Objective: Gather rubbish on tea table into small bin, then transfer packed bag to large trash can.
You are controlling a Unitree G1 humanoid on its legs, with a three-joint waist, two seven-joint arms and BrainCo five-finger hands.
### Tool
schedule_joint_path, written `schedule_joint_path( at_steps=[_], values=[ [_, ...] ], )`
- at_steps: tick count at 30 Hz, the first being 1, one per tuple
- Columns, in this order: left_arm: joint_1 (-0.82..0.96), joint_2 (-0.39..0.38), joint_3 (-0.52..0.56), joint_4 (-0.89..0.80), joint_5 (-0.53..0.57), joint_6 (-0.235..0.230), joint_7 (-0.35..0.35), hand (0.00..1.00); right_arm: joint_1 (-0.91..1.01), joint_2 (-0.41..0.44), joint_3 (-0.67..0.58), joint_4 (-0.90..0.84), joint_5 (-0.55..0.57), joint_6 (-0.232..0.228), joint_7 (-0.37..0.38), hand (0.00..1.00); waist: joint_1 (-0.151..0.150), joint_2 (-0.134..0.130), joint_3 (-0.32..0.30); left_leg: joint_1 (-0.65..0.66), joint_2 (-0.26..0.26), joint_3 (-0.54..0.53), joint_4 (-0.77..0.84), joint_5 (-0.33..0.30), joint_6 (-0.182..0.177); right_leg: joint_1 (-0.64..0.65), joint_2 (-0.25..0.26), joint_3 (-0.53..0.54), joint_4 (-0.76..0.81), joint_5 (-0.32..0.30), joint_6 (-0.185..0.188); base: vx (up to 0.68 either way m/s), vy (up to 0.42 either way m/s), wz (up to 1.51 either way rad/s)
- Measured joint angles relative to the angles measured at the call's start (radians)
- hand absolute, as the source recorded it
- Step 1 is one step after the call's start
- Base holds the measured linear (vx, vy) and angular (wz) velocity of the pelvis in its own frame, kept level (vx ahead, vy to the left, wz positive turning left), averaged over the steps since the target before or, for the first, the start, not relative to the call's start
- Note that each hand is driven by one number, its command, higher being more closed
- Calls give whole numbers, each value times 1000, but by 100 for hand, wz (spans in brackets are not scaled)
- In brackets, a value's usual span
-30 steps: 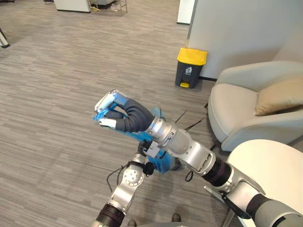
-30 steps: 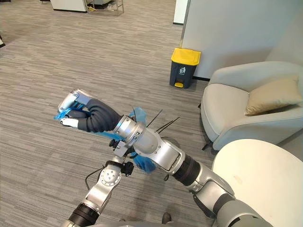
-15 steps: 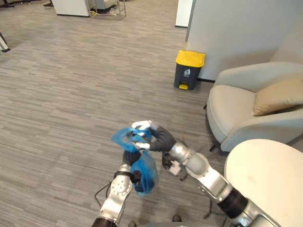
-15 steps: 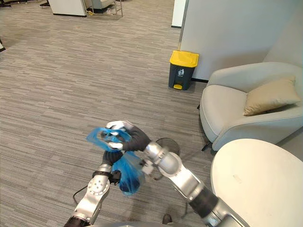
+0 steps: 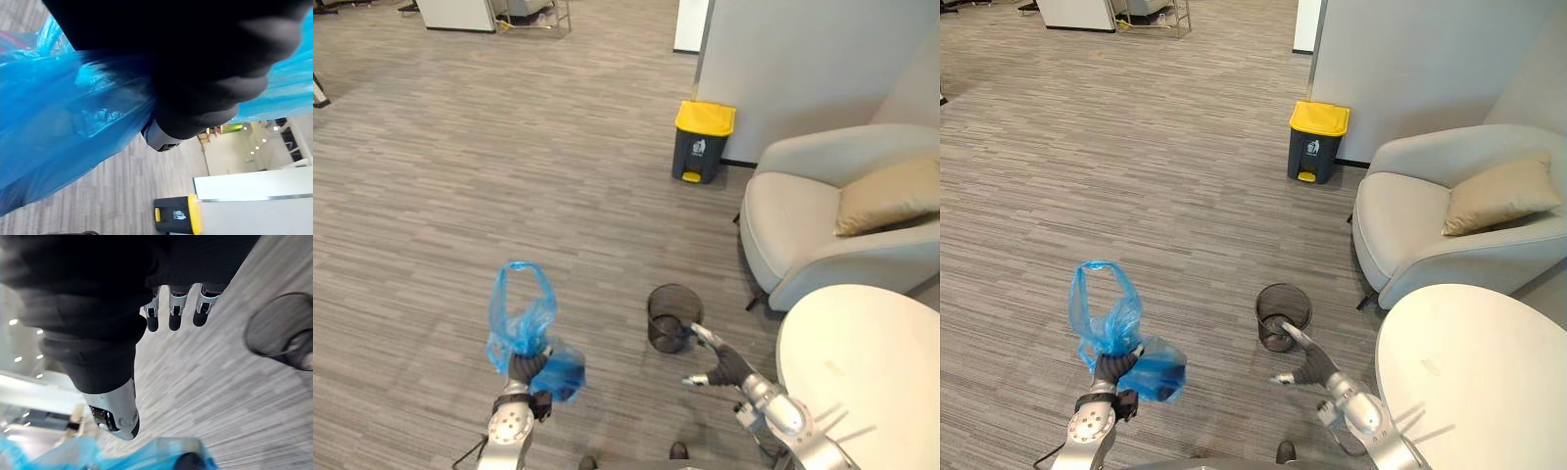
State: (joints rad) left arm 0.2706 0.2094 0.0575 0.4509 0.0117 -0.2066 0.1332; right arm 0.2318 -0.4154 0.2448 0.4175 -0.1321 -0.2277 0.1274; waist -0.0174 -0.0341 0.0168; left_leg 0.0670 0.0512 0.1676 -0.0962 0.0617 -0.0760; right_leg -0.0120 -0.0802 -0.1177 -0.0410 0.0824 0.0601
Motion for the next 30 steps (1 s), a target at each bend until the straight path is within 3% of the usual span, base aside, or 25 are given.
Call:
schedule_joint_path(
  at_steps=[7, 10, 12, 14, 15, 16, 18, 21, 22, 23, 24, 25, 27, 28, 30],
  values=[
    [94, -4, 76, 53, 0, 2, -47, 100, 34, 53, -88, 147, -41, 14, -40, 0, -13, 17, 31, 16, -2, -34, 0, -4, -1, 27, -8, -42, 6, -27, 4, -44, -4, 18],
    [89, -19, 93, 49, 0, 3, -48, 100, 36, 84, -111, 160, -40, 19, -66, 0, -16, 15, 79, -77, -12, -95, 88, -34, 8, 24, -29, -113, 22, -38, 7, -97, 7, 71],
    [71, -40, 93, 47, -1, 3, -48, 100, 32, 101, -134, 160, -40, 20, -88, 0, -13, 24, 111, -161, -13, -109, 186, -77, 36, 16, -39, -174, 31, -50, 19, -90, 23, 91],
    [63, -60, 89, 46, -1, 5, -49, 100, 30, 114, -160, 160, -40, 20, -105, 0, -4, 21, 118, -203, -6, -36, 204, -101, 73, -3, -70, -209, 24, -54, 24, 0, 90, 70],
    [61, -68, 88, 46, -2, 5, -51, 100, 27, 126, -183, 161, -40, 23, -114, 0, 4, 21, 123, -230, 28, 87, 277, -123, 105, -12, -86, -235, 28, -61, 33, 79, 130, 86],
    [61, -69, 89, 45, -4, 6, -62, 100, 11, 137, -198, 160, -40, 37, -124, 0, 3, 44, 127, -239, 67, 159, 315, -140, 86, -3, -84, -266, 51, -68, 45, 101, 86, 80],
    [61, -69, 89, 42, -5, 6, -67, 100, 6, 148, -197, 159, -42, 41, -125, 0, 8, 39, 132, -237, 60, 153, 342, -150, 79, 15, -111, -291, 81, -88, 69, 125, 101, 57],
    [67, -67, 87, 21, -5, 6, -69, 100, -22, 174, -198, 157, -61, 41, -127, 0, 11, 17, 145, -243, 29, 134, 454, -248, 90, -20, -201, -290, 297, -198, 101, 169, 178, 30],
    [67, -63, 80, 16, -5, 7, -69, 100, -29, 184, -196, 157, -71, 41, -127, 0, 10, 9, 156, -244, 13, 123, 494, -289, 97, -53, -249, -277, 438, -225, 93, 186, 184, 22],
    [66, -62, 72, 16, -5, 7, -69, 100, -30, 186, -196, 156, -72, 42, -127, 0, 8, 10, 159, -238, 6, 114, 507, -304, 104, -82, -269, -259, 523, -226, 60, 154, 136, 32],
    [65, -51, 50, 5, -5, 7, -69, 100, -29, 194, -196, 157, -71, 43, -128, 0, 1, 9, 168, -209, -3, 98, 518, -328, 115, -155, -291, -185, 704, -195, -20, 244, 111, 38],
    [62, -32, 41, -10, -4, 7, -69, 100, -29, 211, -195, 157, -71, 44, -128, 0, -6, 20, 187, -179, -2, 77, 519, -346, 123, -221, -264, -99, 822, -249, 2, 220, 82, 40],
    [61, -7, 42, -23, -5, 7, -66, 100, -27, 230, -193, 157, -71, 45, -129, 0, -22, 0, 187, -143, -1, 55, 498, -364, 119, -278, -210, -72, 843, -311, 12, 305, 11, 33],
    [55, 6, 42, -23, -5, 7, -66, 100, -31, 236, -193, 155, -70, 45, -129, 0, -25, -13, 190, -115, -2, 55, 476, -378, 106, -322, -182, -82, 810, -321, 7, 381, -39, 19],
    [39, 6, 38, -21, -5, 7, -65, 100, -38, 236, -196, 155, -70, 47, -130, 0, -24, -14, 192, -80, 0, 55, 445, -400, 88, -395, -145, -130, 704, -315, 2, 417, -55, 0]
  ],
)
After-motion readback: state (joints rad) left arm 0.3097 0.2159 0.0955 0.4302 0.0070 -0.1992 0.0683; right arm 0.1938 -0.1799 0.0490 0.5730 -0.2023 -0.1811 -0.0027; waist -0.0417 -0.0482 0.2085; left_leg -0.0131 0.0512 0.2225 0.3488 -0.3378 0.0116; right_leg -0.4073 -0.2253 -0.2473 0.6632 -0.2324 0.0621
